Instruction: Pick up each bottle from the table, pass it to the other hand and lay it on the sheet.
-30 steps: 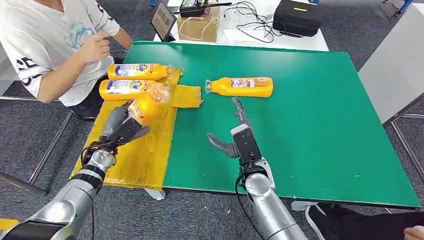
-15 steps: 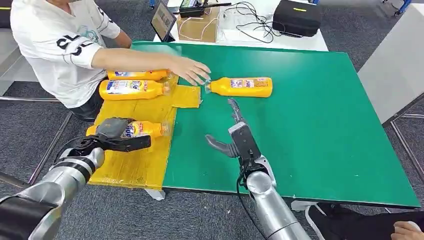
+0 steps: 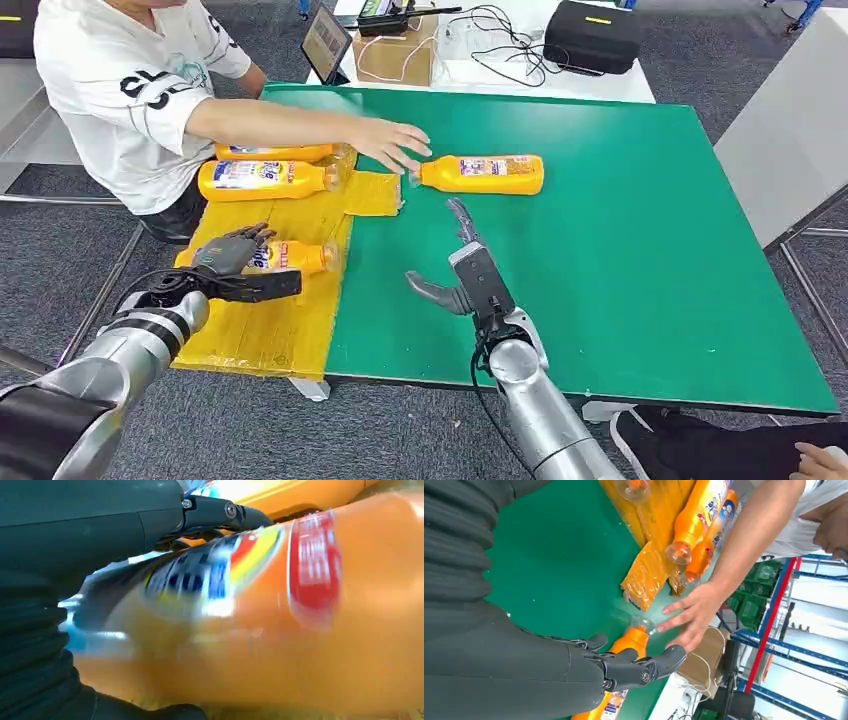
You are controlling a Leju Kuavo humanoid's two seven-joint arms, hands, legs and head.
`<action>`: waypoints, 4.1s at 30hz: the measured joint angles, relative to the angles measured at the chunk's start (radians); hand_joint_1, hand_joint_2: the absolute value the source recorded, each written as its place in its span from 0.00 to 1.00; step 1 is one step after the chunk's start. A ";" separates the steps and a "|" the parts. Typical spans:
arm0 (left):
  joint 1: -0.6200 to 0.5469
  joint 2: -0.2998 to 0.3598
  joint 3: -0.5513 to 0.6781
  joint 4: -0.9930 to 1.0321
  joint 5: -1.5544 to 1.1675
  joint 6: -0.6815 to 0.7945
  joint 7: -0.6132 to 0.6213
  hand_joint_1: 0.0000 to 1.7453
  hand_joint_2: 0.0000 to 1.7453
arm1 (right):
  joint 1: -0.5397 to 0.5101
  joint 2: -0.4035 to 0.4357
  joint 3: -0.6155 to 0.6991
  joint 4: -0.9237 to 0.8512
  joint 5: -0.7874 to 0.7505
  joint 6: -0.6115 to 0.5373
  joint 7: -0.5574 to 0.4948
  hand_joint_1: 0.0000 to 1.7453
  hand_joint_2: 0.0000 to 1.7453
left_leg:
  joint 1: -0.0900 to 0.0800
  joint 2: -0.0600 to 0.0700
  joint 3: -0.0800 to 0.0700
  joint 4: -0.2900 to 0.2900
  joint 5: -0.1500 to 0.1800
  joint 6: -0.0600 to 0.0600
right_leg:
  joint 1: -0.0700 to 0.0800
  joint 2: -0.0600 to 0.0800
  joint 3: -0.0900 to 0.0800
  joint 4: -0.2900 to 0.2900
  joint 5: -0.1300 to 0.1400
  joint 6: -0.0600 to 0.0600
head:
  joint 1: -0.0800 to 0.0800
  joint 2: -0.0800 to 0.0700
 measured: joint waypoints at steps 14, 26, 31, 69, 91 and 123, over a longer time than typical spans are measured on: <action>0.099 0.005 0.139 -0.037 0.270 0.122 -0.363 0.00 1.00 | -0.018 -0.015 0.007 0.052 0.059 -0.011 0.015 0.00 0.00 | 0.000 -0.001 0.000 0.000 0.000 0.000 | 0.000 0.000 0.000 0.000 0.000 0.000 | 0.000 0.000; 0.279 -0.085 0.361 -0.298 0.720 -0.012 -0.474 0.00 1.00 | -0.013 -0.034 0.007 0.075 0.096 -0.040 0.026 0.00 1.00 | 0.000 -0.001 0.000 0.000 0.000 0.000 | 0.000 0.000 -0.001 -0.001 0.000 0.000 | 0.000 0.000; 0.303 -0.153 0.435 -0.367 0.863 -0.136 -0.443 0.00 1.00 | 0.009 -0.040 0.007 0.065 0.124 -0.058 0.049 0.00 1.00 | 0.000 -0.001 -0.001 0.000 0.000 0.000 | 0.000 0.000 -0.002 -0.001 0.000 0.000 | 0.000 0.000; 0.426 -0.375 0.261 -0.572 1.157 -0.160 -0.271 0.00 1.00 | 0.185 -0.026 -0.027 -0.150 0.089 -0.119 -0.010 0.00 1.00 | -0.001 -0.001 -0.002 0.000 -0.001 0.000 | 0.000 0.000 -0.002 -0.001 0.000 0.000 | -0.001 0.000; 0.433 -0.373 0.249 -0.591 1.151 -0.105 -0.296 0.00 1.00 | 0.189 -0.025 -0.028 -0.158 0.094 -0.135 -0.009 0.00 1.00 | -0.001 -0.001 -0.002 0.000 -0.001 0.001 | 0.000 0.000 -0.002 -0.001 0.000 0.000 | 0.000 0.000; 0.434 -0.370 0.250 -0.594 1.151 -0.096 -0.296 0.00 1.00 | 0.193 -0.025 -0.028 -0.164 0.094 -0.137 -0.010 0.00 1.00 | -0.001 -0.001 -0.002 0.000 -0.001 0.001 | 0.000 0.000 -0.002 -0.001 0.000 0.000 | 0.000 0.000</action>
